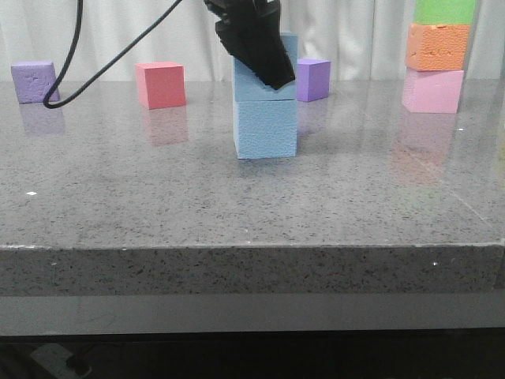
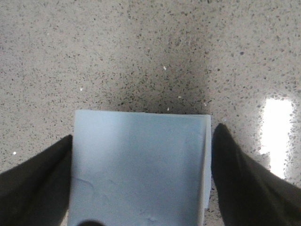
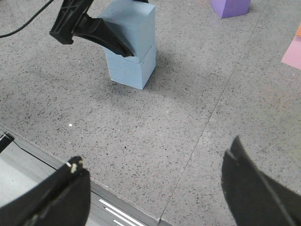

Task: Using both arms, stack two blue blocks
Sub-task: 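Open the left gripper and lift it away from the stack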

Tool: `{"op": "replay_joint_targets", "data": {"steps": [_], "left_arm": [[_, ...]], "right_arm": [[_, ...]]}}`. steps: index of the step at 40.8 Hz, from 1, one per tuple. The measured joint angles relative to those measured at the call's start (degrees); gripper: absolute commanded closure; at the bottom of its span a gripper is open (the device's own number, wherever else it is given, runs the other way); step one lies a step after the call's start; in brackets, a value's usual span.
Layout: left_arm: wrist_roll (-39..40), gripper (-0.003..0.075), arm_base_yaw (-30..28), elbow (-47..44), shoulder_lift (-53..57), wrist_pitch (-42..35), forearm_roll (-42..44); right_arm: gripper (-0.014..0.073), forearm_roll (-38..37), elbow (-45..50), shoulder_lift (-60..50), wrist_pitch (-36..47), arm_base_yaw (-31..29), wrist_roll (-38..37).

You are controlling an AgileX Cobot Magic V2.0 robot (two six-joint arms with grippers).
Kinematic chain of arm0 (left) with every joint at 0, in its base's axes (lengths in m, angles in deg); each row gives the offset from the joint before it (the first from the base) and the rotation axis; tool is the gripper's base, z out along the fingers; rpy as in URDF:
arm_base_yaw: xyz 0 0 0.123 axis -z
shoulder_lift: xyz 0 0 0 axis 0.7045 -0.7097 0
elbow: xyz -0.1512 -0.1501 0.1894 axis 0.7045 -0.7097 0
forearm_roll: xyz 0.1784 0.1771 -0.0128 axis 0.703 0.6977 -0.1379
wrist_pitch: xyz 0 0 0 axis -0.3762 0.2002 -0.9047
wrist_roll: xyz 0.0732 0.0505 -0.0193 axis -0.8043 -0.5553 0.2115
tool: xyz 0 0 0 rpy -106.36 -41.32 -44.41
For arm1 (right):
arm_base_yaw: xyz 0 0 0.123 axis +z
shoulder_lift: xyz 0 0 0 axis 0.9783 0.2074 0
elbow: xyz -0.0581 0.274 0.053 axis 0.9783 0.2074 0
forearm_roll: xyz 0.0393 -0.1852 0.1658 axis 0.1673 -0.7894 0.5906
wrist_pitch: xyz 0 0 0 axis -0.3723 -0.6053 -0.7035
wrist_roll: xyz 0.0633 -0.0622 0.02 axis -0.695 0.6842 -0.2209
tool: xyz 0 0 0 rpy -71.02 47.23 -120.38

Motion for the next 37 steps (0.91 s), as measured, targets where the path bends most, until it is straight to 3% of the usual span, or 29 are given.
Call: {"op": "replay_joint_targets", "data": {"steps": [10, 25, 37], "left_arm": [[4.05, 0.0166, 0.00, -0.13, 5.73, 0.00, -0.25], [23.71, 0.0167, 0.00, -0.72, 21.48, 1.68, -0.48], [34.03, 0.0167, 0.00, -13.84, 43.98, -0.28, 4.13]], "right_arm": [[0.0009, 0.00, 0.00, 0.00, 0.00, 0.00, 0.00], [0.0009, 0.00, 0.00, 0.00, 0.00, 0.00, 0.00], [0.0009, 0.00, 0.00, 0.00, 0.00, 0.00, 0.00]]}}
